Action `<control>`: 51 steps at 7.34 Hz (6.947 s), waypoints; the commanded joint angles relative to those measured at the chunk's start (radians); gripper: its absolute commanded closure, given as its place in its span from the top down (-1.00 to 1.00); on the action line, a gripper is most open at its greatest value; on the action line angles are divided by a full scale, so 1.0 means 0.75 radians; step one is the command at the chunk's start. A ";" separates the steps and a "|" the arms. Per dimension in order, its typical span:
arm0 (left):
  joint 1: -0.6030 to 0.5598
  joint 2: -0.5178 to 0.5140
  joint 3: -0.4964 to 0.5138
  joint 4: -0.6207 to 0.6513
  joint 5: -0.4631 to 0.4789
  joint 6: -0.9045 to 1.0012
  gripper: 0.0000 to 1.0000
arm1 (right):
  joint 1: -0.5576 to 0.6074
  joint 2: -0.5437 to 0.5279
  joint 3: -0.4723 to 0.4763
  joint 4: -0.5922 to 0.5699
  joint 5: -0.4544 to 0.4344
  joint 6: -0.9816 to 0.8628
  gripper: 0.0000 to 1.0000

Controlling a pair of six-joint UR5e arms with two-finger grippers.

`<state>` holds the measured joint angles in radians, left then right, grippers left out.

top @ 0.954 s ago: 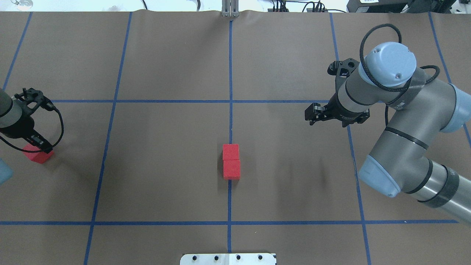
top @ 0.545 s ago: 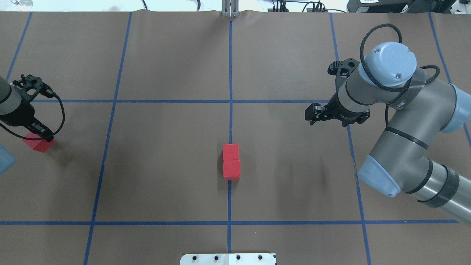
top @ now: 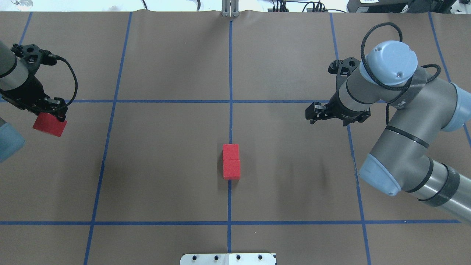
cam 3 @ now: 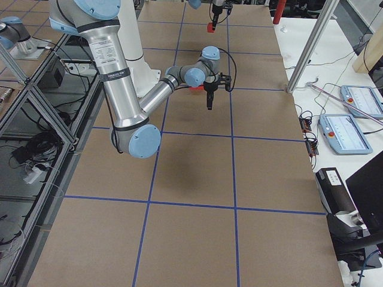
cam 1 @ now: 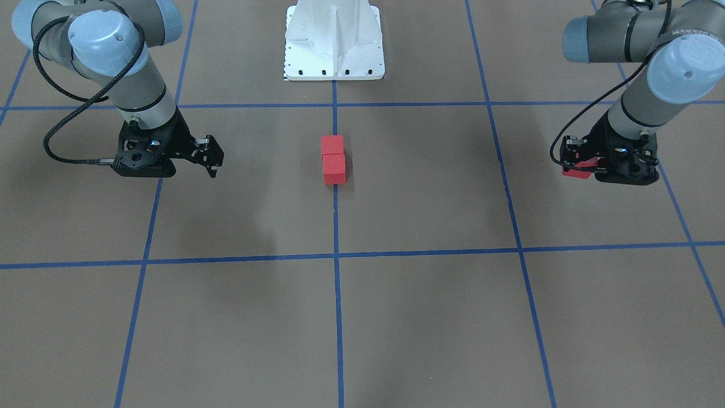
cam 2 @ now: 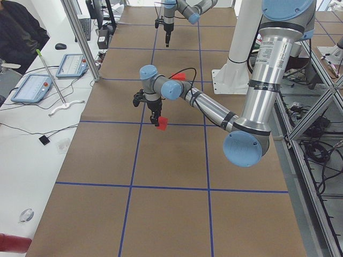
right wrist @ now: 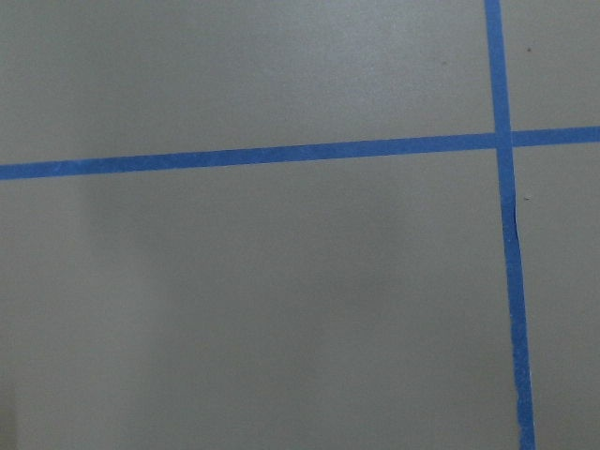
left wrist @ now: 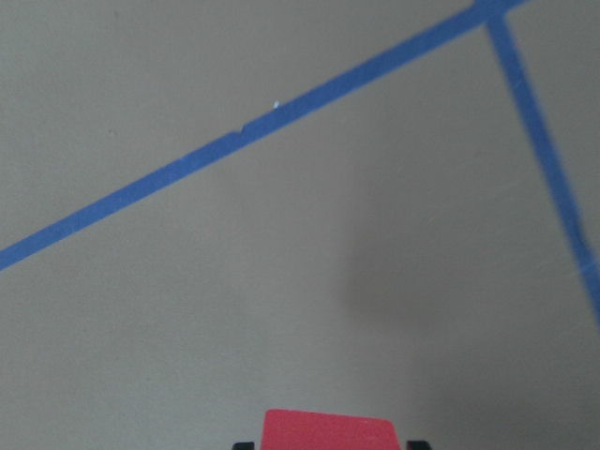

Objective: Form red blocks into L shape at center
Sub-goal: 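Lift the red cube with the left gripper and carry it toward the center pair, then lower the cube with the left gripper beside the nearer center cube, then push the held cube with the left gripper snug against the center cube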

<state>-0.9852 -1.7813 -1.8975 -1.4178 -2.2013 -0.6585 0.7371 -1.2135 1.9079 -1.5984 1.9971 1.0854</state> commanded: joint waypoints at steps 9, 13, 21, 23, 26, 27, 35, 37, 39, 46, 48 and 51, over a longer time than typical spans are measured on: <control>0.524 -0.607 0.334 -0.231 0.251 -2.551 -1.00 | 0.095 -0.076 -0.006 0.000 0.004 0.003 0.99; 0.526 -0.662 0.419 -0.310 0.266 -2.900 -1.00 | 0.097 -0.094 -0.008 0.035 0.008 0.005 0.99; 0.600 -0.558 0.372 -0.494 0.264 -3.085 -1.00 | 0.097 -0.096 0.002 0.037 0.010 0.017 0.99; 0.620 -0.566 0.374 -0.494 0.264 -3.102 -1.00 | 0.095 -0.096 0.002 0.035 0.010 0.017 0.99; 0.643 -0.568 0.376 -0.515 0.288 -3.151 -1.00 | 0.097 -0.096 0.013 0.035 0.012 0.019 0.99; 0.645 -0.572 0.376 -0.521 0.286 -3.153 -1.00 | 0.097 -0.096 0.013 0.035 0.012 0.019 0.98; 0.649 -0.599 0.423 -0.525 0.295 -3.153 -1.00 | 0.097 -0.096 0.019 0.035 0.012 0.019 0.99; 0.651 -0.599 0.423 -0.525 0.295 -3.151 -1.00 | 0.097 -0.096 0.019 0.035 0.012 0.019 0.98; 0.657 -0.601 0.431 -0.527 0.295 -3.149 -1.00 | 0.097 -0.096 0.019 0.035 0.012 0.019 0.98; 0.661 -0.603 0.434 -0.535 0.293 -3.145 -1.00 | 0.097 -0.096 0.019 0.035 0.012 0.019 0.98; 0.661 -0.601 0.434 -0.535 0.293 -3.135 -1.00 | 0.097 -0.096 0.019 0.035 0.012 0.019 0.99; 0.661 -0.603 0.440 -0.533 0.293 -3.137 -1.00 | 0.097 -0.096 0.019 0.035 0.012 0.019 0.98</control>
<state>-0.4893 -2.2329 -1.5700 -1.8183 -1.9819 -3.0108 0.8099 -1.2854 1.9221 -1.5723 2.0064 1.0999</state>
